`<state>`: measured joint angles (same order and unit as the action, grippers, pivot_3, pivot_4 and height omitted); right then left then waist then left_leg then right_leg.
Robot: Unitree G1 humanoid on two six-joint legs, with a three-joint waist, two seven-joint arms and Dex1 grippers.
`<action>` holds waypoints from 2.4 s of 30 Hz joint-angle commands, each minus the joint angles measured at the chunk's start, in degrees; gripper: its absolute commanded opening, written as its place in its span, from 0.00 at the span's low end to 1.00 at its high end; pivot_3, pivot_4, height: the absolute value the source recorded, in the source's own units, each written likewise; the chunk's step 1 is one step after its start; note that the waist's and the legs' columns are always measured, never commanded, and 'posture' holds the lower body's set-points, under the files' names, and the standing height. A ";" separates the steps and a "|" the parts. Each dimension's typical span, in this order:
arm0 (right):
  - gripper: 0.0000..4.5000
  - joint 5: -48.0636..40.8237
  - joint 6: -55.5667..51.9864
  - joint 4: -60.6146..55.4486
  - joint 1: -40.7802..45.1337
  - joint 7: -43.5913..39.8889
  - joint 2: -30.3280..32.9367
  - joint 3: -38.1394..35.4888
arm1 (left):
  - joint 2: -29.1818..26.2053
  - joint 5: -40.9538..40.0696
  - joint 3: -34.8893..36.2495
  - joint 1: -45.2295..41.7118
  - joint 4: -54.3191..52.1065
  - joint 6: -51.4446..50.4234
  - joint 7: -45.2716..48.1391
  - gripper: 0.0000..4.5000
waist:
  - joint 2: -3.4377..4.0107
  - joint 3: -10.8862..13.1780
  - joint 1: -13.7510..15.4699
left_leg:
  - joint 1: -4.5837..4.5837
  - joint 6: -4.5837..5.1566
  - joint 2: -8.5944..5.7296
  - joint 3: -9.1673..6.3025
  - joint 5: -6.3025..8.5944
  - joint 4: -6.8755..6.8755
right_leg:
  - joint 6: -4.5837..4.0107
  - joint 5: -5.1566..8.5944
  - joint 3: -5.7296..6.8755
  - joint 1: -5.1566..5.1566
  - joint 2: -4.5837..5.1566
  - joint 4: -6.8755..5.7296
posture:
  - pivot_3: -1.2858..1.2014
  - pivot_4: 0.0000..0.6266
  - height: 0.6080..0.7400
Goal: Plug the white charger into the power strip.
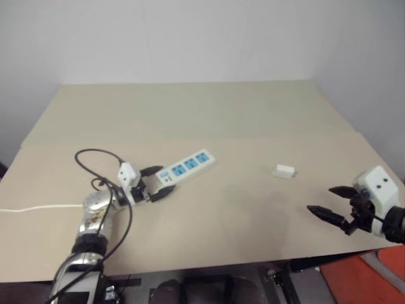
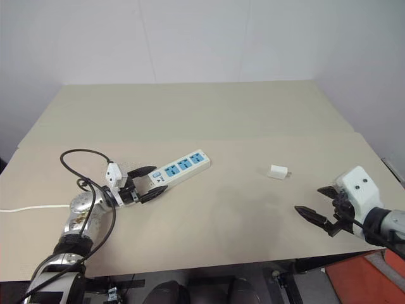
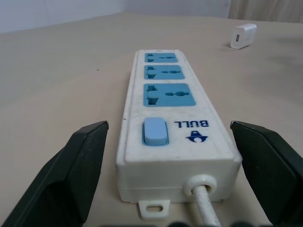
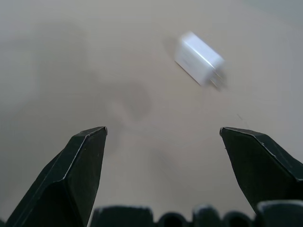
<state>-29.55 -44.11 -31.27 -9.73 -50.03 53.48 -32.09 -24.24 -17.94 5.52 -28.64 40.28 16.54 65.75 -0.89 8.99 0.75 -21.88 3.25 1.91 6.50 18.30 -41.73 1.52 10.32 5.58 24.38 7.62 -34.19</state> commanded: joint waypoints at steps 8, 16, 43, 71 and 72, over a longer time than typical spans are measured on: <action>1.00 -1.07 1.45 -1.96 0.46 -0.46 0.84 -2.21 | 0.82 0.14 0.44 -2.06 1.76 2.77 0.27 1.00 | 0.00 0.00 -0.01 | -0.01 0.01 -0.01 0.01 0.00 0.00 | 0.01 -0.01 0.00 -0.01 0.00 0.04 | 0.52 0.24 1.00; 1.00 -0.43 1.52 -1.97 0.26 0.19 0.77 -1.67 | 0.37 1.42 -0.03 -2.52 5.05 4.79 0.69 1.00 | 0.00 0.00 -0.01 | 0.01 0.01 -0.01 0.01 0.00 0.00 | 0.01 -0.02 0.00 -0.01 0.00 0.03 | 0.52 0.24 1.00; 1.00 0.80 2.36 -1.03 0.70 -0.25 1.21 -0.36 | 0.50 1.67 -0.72 -0.88 1.93 0.83 4.08 0.73 | 0.02 -0.01 0.01 | 0.09 0.23 0.01 0.01 0.13 0.00 | 0.01 -0.03 -0.03 -0.08 0.00 0.03 | 0.52 0.24 1.00; 1.00 45.33 34.73 81.40 83.07 -32.08 -9.25 66.40 | -0.25 3.40 -7.54 -2.74 0.71 3.99 15.75 0.73 | 0.15 -0.01 -0.94 | -1.01 -0.22 -0.19 0.58 -0.15 -0.10 | 0.29 0.01 0.37 0.74 0.01 0.10 | 0.52 0.24 1.00; 1.00 45.91 35.26 83.19 83.83 -32.25 -9.91 66.22 | -0.26 3.35 -7.53 -2.46 0.49 4.05 15.73 0.73 | 0.15 -0.02 -1.01 | -1.01 -0.23 -0.18 0.58 -0.16 -0.10 | 0.29 0.01 0.37 0.74 0.01 0.09 | 0.52 0.24 1.00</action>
<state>14.95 -10.78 49.45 71.65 -81.66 43.38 35.19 -24.53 -15.86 -0.45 -32.42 41.50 20.11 80.63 -0.74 8.97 -0.26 -22.88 3.01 1.73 7.08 18.13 -41.83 1.81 10.33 5.96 25.11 7.62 -34.10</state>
